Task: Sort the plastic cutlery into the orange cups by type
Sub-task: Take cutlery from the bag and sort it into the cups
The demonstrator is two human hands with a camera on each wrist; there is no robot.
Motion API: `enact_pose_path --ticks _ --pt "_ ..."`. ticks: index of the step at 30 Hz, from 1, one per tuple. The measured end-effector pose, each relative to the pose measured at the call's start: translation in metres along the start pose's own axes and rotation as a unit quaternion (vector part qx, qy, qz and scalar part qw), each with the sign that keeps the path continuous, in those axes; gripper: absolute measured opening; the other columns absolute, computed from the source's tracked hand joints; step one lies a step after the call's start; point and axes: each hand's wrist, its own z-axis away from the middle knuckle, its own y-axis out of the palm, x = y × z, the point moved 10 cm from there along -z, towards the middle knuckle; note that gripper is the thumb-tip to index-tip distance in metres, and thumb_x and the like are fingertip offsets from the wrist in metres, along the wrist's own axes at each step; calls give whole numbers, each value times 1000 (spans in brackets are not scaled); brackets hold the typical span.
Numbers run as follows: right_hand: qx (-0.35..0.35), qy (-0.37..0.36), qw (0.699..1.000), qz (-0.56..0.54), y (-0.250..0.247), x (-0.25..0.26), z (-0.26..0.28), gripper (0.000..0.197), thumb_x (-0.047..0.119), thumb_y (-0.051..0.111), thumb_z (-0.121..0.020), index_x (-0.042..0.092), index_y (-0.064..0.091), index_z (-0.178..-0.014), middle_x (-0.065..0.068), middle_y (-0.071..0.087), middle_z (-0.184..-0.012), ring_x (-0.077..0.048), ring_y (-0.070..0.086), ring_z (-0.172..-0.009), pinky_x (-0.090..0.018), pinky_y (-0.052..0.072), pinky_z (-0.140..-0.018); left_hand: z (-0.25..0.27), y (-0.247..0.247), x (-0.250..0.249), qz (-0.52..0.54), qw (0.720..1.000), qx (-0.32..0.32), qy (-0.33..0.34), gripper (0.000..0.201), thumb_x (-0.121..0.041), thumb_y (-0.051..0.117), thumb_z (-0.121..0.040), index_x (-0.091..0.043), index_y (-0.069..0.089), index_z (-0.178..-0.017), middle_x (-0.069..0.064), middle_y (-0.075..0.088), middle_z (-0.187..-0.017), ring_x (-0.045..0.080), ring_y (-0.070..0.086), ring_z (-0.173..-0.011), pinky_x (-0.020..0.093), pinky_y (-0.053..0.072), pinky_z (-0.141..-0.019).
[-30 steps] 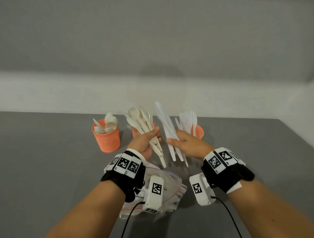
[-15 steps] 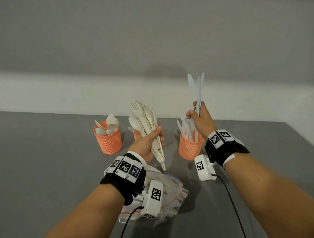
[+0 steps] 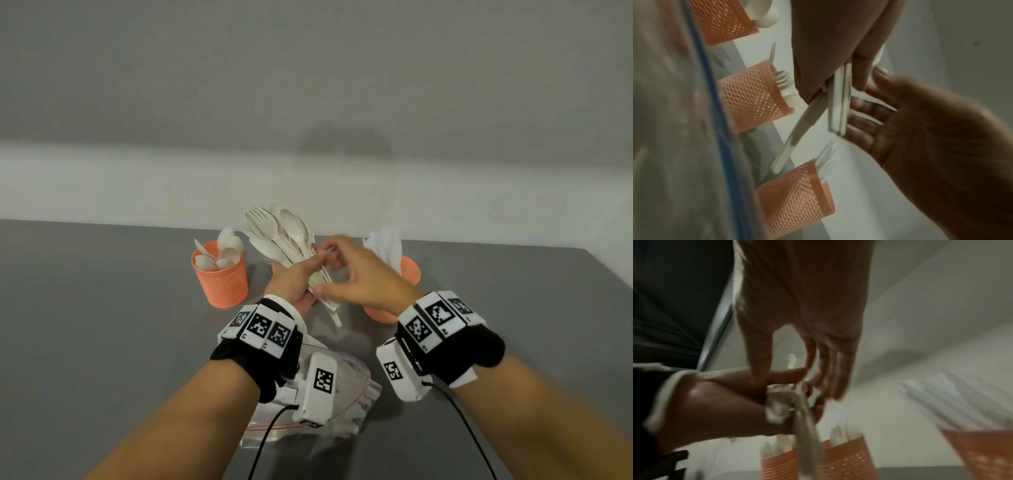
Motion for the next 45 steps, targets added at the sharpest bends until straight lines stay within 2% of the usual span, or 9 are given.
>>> enact_pose_path --ticks 5,9,15,18,21,24,29,35,45 --pt "53 86 995 -10 32 -12 -1 68 6 63 -77 9 25 -134 -2 53 -107 -10 54 -89 -6 40 -59 8 11 0 -48 999 10 8 39 -12 55 -91 -4 51 -129 6 63 -93 15 65 -84 27 56 -65" --pt "24 104 989 -104 42 -15 -3 59 -3 53 -80 8 36 -136 -3 56 -122 -15 55 -112 -12 45 -77 19 18 0 -118 993 12 5 25 -18 59 -88 -15 57 -113 7 66 -102 22 62 -96 38 49 -86" --pt "84 174 948 -252 49 -21 11 39 -5 54 -58 7 51 -94 -6 55 -57 -18 54 -53 -27 45 -55 33 35 -9 -142 983 113 -6 8 -24 58 -86 -18 59 -90 1 61 -73 17 62 -68 32 47 -60" --pt "142 175 919 -323 60 -19 17 42 -4 50 -53 -9 52 -94 -10 51 -55 -23 55 -52 -41 46 -66 38 40 -12 -98 980 174 3 22 -36 73 -67 -21 70 -84 0 69 -95 17 62 -101 36 49 -86" --pt "202 167 888 -378 64 -13 21 26 -5 47 -59 5 47 -83 -5 49 -56 -18 53 -51 -38 50 -63 40 42 -8 -82 974 212 -1 54 -46 91 -32 -21 76 -78 -3 74 -87 11 67 -94 33 57 -82" --pt "248 174 868 -394 64 -14 26 22 -2 47 -66 4 49 -87 -8 55 -59 -22 58 -54 -37 54 -62 33 36 -2 -72 978 197 -14 60 -28 90 -41 -19 67 -96 0 73 -84 18 63 -90 40 51 -85" --pt "185 197 912 -308 52 -33 23 12 16 54 -91 5 56 -93 -9 64 -74 -24 67 -66 -39 58 -67 19 17 1 -42 996 66 -38 26 -13 67 -79 -9 55 -102 15 64 -96 24 66 -86 39 59 -70" --pt "-110 8 994 -1 -10 -21 16 32 23 70 -80 11 53 -105 4 47 -81 -10 46 -72 -19 40 -69 8 0 1 -16 998 35 -49 15 -13 61 -85 -8 55 -98 9 55 -77 18 64 -61 31 57 -59" --pt "-73 -20 974 214 0 9 7 24 23 46 -93 6 56 -107 -4 50 -90 -18 48 -79 -28 30 -67 16 24 2 -47 990 134 -27 22 -22 54 -88 -4 55 -100 5 64 -67 13 64 -53 21 49 -47"
